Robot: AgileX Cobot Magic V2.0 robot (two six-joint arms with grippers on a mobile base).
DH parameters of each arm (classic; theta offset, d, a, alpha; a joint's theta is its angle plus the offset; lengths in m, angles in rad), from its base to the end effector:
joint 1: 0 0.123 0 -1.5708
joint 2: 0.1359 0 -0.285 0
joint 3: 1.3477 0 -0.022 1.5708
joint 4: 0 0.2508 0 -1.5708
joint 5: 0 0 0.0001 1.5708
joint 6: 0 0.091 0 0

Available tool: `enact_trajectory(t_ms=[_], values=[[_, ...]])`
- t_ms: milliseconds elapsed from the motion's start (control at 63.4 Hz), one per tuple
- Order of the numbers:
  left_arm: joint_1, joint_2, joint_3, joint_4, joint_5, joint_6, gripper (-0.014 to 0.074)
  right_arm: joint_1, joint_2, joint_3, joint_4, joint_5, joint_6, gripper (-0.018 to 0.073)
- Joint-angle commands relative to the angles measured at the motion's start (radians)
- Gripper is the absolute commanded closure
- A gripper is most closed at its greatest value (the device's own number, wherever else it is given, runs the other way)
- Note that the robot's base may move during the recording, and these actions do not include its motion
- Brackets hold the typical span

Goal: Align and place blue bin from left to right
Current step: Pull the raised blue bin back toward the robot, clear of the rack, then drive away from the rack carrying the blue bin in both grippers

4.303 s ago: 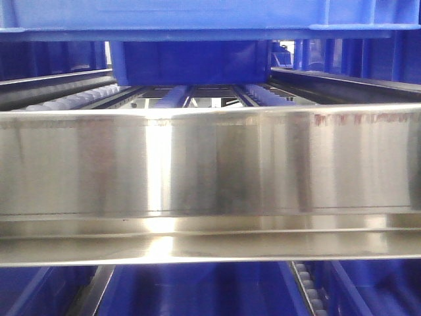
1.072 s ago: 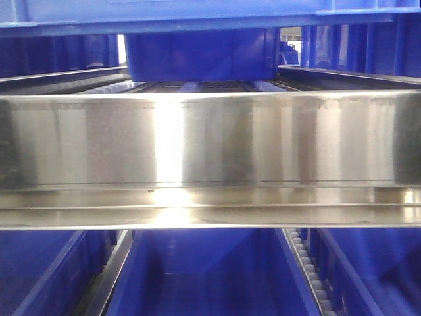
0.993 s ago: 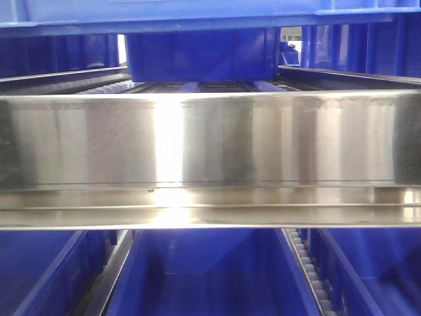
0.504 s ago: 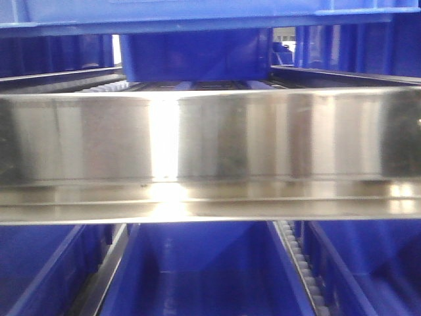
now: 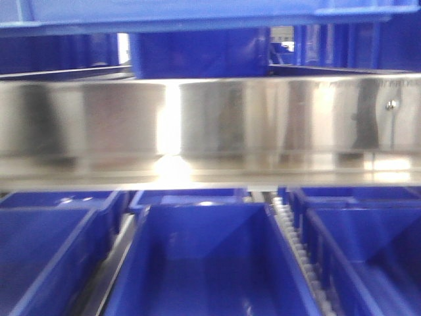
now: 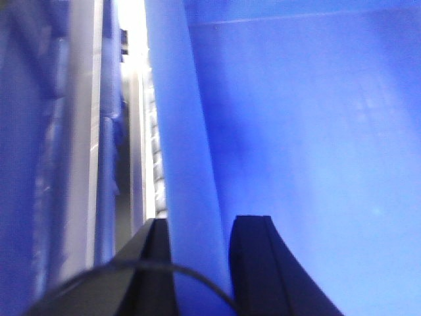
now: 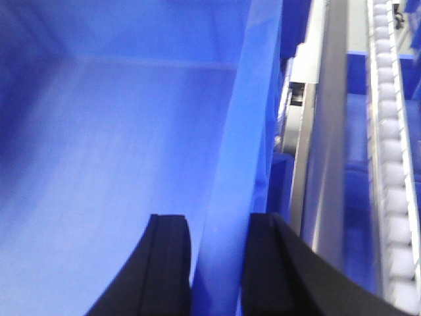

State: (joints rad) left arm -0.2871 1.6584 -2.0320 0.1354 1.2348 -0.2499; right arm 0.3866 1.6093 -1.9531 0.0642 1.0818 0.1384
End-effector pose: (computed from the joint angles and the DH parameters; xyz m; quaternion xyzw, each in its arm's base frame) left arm 0.3319 -0.0859 0.4692 0.0129 0.9195 -0.0376 0.3911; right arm 0.3133 0.1331 0.4734 -0.1099 0.8888 0.1461 0.4202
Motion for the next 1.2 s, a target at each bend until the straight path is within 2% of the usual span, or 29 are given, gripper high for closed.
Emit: enact_trajectory(t_ms=[0,236,1182], values=[[0.001,-0.029,-0.024,0.01,-0.129,0.011,0.0613,-0.004,-0.026,-0.013,-0.025,-0.081,-0.033,0.0636],[0.001,-0.029,-0.024,0.01,-0.196,0.011,0.0613,-0.004,-0.026,-0.013,-0.025,-0.081,-0.033,0.0636],[0.001,-0.029,-0.024,0.01,-0.205,0.011,0.0613,-0.004,-0.026,-0.013,-0.025,-0.081,-0.033,0.0636]])
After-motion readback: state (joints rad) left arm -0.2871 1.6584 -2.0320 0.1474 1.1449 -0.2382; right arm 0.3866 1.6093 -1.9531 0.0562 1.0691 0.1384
